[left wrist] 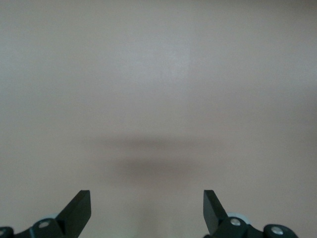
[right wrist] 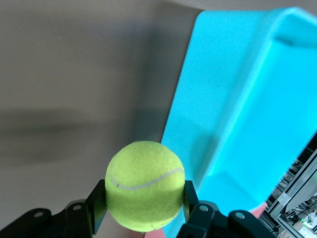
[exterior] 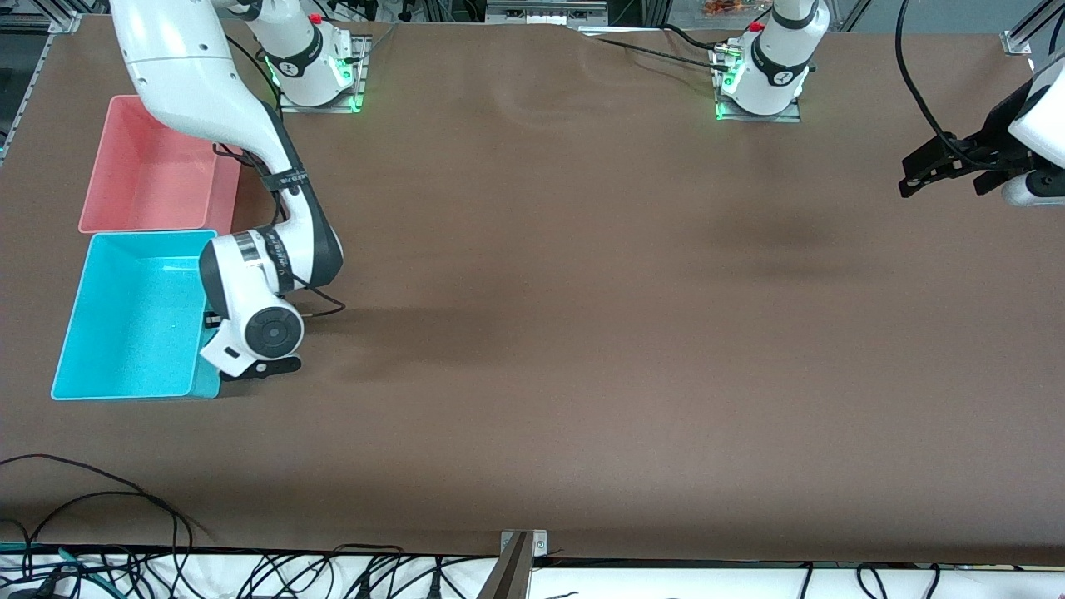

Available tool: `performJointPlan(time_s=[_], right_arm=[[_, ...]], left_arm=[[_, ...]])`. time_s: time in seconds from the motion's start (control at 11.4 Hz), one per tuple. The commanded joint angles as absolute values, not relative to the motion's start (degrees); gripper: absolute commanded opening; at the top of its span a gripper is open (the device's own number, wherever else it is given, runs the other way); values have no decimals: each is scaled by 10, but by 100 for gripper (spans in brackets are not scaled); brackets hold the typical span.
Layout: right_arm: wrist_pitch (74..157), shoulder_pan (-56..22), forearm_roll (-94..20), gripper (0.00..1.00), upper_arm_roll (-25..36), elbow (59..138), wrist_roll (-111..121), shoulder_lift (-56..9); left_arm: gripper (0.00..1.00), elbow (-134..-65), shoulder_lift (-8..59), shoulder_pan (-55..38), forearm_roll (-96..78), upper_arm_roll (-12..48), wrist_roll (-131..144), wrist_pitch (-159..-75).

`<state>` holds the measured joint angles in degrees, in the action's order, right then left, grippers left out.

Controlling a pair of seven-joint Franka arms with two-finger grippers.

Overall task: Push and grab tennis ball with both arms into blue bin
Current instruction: 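Lift the ball with the right gripper over the cyan bin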

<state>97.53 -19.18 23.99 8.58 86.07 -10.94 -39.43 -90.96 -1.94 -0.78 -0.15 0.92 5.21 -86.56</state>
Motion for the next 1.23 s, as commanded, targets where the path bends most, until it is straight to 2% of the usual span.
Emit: performJointPlan(time_s=[0.0,0.18,0.26,0.44,0.53,0.79,0.88,1.14], right_arm=[[911,-176,193,25,103,833,-17,-331],[922,-145,172,26,105,874,7,-285],[953,-132,171,26,105,926,12,-246],[1094,-83,171,26,105,1098,17,-136],[1148,-65,171,26,107,1160,31,-104],[1278,-48,171,28,143,1260,46,-99],[1311,-41,168,32,146,1274,46,-113],[1322,-33,162,32,146,1273,46,-150]], left_arm=[[100,-889,-11,-14,-9,7,50,-851],[100,-889,-11,-18,-8,6,50,-851],[100,-889,-11,-17,-9,6,49,-851],[100,-889,-11,-18,-8,5,50,-851],[100,-889,-11,-13,-9,5,49,-851],[100,-889,-11,-11,-8,4,49,-851],[100,-891,-11,-9,-9,4,48,-851],[100,-890,-11,-12,-9,4,50,-851]])
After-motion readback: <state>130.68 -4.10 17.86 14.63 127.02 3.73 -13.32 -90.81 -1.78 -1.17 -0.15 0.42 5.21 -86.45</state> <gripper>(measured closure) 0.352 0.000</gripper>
